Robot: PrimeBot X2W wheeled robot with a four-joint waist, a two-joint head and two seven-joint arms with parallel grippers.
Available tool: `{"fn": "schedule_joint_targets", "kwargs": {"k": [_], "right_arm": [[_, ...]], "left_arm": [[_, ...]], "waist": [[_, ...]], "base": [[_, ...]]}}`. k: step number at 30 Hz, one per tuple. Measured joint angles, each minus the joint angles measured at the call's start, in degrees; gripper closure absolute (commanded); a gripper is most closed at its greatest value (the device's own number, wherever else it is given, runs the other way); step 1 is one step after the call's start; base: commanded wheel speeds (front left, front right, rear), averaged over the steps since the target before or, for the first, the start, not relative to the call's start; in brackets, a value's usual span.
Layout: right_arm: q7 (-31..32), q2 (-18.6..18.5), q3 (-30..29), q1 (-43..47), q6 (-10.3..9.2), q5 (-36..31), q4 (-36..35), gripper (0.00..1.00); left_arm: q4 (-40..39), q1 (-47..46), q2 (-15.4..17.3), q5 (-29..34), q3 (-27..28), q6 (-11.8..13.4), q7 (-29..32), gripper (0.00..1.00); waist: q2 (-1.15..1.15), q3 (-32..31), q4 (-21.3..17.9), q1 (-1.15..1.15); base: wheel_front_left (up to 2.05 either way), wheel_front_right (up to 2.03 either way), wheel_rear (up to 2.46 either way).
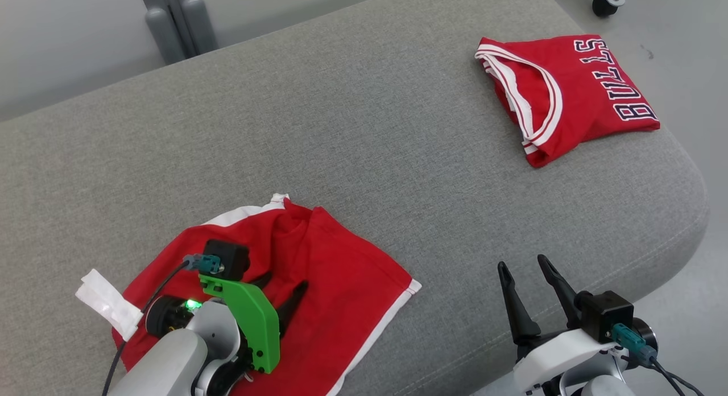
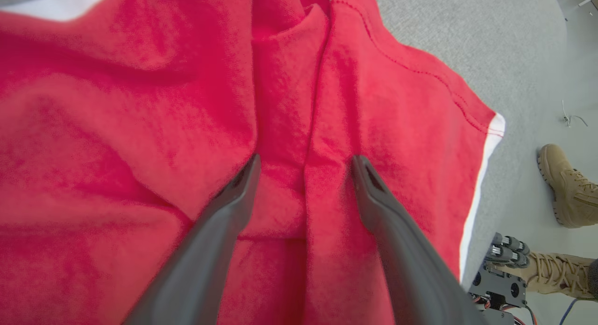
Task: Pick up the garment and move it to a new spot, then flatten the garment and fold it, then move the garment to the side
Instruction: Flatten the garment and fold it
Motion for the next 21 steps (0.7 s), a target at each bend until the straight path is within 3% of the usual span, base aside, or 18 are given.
{"fn": "schedule_joint_targets", "kwargs": {"k": [1, 14, 21], "right_arm": [[0.0, 0.0, 0.0, -0.1, 0.00, 0.1, 0.0, 0.00], [0.0, 0.0, 0.3, -0.7, 0.00, 0.7, 0.1, 0.00], [0.0, 0.0, 0.3, -1.2, 0.00, 0.8, 0.3, 0.00]], "left_arm": [[0.6, -0.2, 0.0, 0.9, -0.2, 0.0, -0.8, 1.00], [9.1, -6.8, 0.0, 7.2, 0.9, -0.4, -14.7, 1.00], [14.0, -12.1, -0.1, 8.9, 1.6, -1.2, -19.3, 1.00]], "waist": [[0.00, 0.2, -0.1, 0.00], [0.00, 1.0, -1.5, 0.00], [0.00, 1.7, -2.0, 0.00]], "base": [[0.00, 0.00, 0.00], [0.00, 0.00, 0.00], [0.00, 0.00, 0.00]]}}
